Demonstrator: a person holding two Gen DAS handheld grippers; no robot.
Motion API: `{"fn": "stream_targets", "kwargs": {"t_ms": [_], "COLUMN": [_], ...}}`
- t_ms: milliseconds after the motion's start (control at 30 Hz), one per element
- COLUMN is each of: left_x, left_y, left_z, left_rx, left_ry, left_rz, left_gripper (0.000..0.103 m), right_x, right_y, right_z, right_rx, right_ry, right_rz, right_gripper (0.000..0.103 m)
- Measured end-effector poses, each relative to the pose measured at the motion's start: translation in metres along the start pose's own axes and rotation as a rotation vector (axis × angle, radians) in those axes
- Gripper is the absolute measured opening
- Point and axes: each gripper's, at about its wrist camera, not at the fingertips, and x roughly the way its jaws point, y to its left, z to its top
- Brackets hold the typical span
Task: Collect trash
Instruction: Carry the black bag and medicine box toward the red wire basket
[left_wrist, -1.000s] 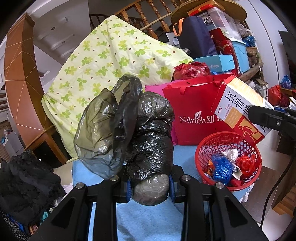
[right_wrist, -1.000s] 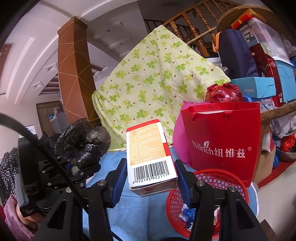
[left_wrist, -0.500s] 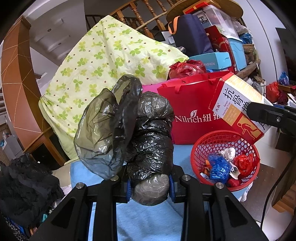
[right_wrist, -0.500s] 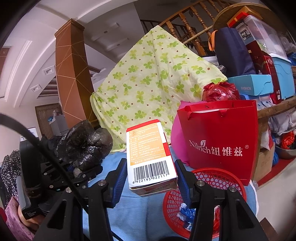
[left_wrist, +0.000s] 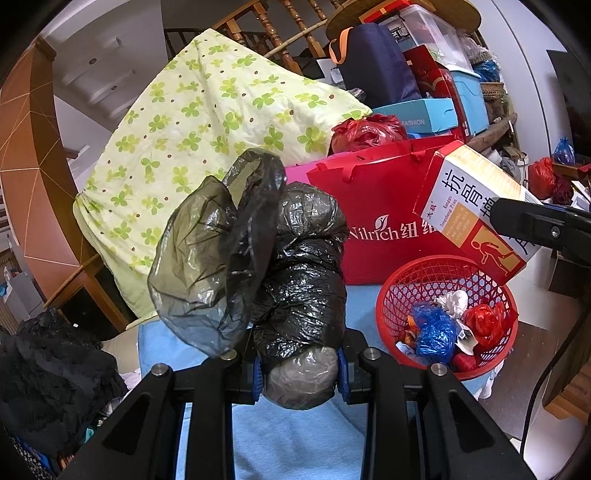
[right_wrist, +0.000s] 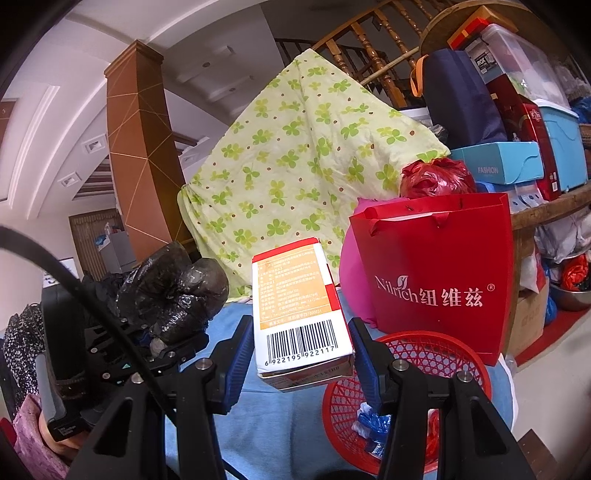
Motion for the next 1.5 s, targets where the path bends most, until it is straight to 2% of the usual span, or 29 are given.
{"fn": "stream_targets", "kwargs": {"t_ms": [1500], "left_x": [0.021], "left_y": [-0.041], "left_z": [0.004], "left_rx": [0.069], "left_ry": [0.044], "left_rz": [-0.041], "left_gripper": [0.033], "right_x": [-0.006], "right_y": [-0.033], "right_z": [-0.010], "right_rx": [0.115], "right_ry": [0.004], "right_rz": [-0.005], "right_gripper": [0.055]}}
